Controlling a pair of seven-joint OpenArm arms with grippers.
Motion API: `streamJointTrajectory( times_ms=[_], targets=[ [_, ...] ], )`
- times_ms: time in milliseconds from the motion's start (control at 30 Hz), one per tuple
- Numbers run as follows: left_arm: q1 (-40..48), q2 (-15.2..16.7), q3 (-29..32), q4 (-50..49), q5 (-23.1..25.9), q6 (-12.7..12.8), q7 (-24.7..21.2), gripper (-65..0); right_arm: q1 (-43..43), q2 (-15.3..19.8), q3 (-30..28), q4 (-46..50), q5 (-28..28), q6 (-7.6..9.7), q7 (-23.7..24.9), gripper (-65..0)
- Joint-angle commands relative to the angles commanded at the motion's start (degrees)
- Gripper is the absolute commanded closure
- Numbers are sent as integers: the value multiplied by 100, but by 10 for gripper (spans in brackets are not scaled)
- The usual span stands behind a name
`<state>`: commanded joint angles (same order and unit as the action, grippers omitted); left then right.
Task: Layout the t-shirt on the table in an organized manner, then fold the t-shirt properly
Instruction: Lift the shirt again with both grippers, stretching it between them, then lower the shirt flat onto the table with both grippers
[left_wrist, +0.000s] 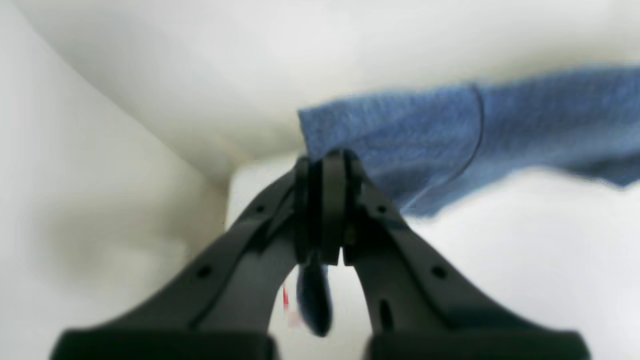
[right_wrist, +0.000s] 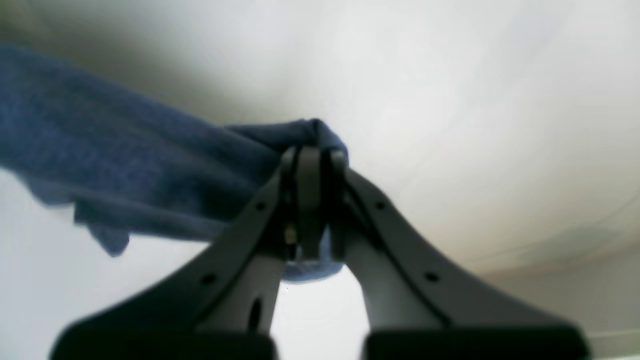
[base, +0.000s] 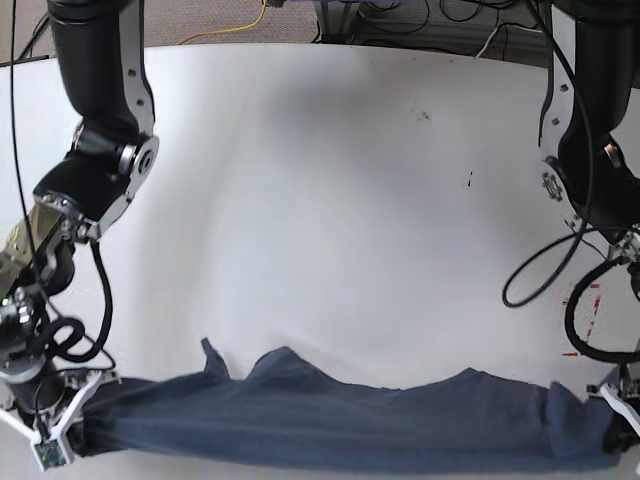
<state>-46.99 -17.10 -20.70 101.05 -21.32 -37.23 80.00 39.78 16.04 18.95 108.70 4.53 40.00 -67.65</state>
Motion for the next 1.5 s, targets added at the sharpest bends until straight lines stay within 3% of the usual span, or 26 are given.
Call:
streamJointTrajectory(
  times_ms=[133,433,667,833,1100,1200,1400,1467,1500],
  targets=[
    [993,0,-105,360,0,-277,0,0,-1099,-325,334,536,0,0,0,-11],
    [3376,0,-642,571,0,-277,-22,0,-3024,-941,1037,695,0,0,35,-10],
    [4985,-9,-800,563,0,-277,-699,0,-4097,-1345,1495,686,0,0,44,-11],
    [5565,-35,-791,554,9,-277,-989,0,-4651,-1407,1512,686,0,0,105,-13],
    [5969,-132,-791,545,35,-277,-1007,-3,-5398,-1530,1512,668,-44,0,536,-27],
    [6013,-176,-791,501,35,-277,-1007,-4,-5574,-1538,1512,668,-44,0,545,-128],
    [6013,-343,-791,193,44,-277,-1007,-18,-5811,-1670,1521,659,-53,0,563,-444],
    [6013,-352,-791,149,44,-277,-1007,-71,-5864,-1679,1521,668,-53,0,563,-509],
    [6013,-387,-809,149,44,-277,-1007,-142,-5899,-1679,1521,677,-18,0,563,-542]
  ],
)
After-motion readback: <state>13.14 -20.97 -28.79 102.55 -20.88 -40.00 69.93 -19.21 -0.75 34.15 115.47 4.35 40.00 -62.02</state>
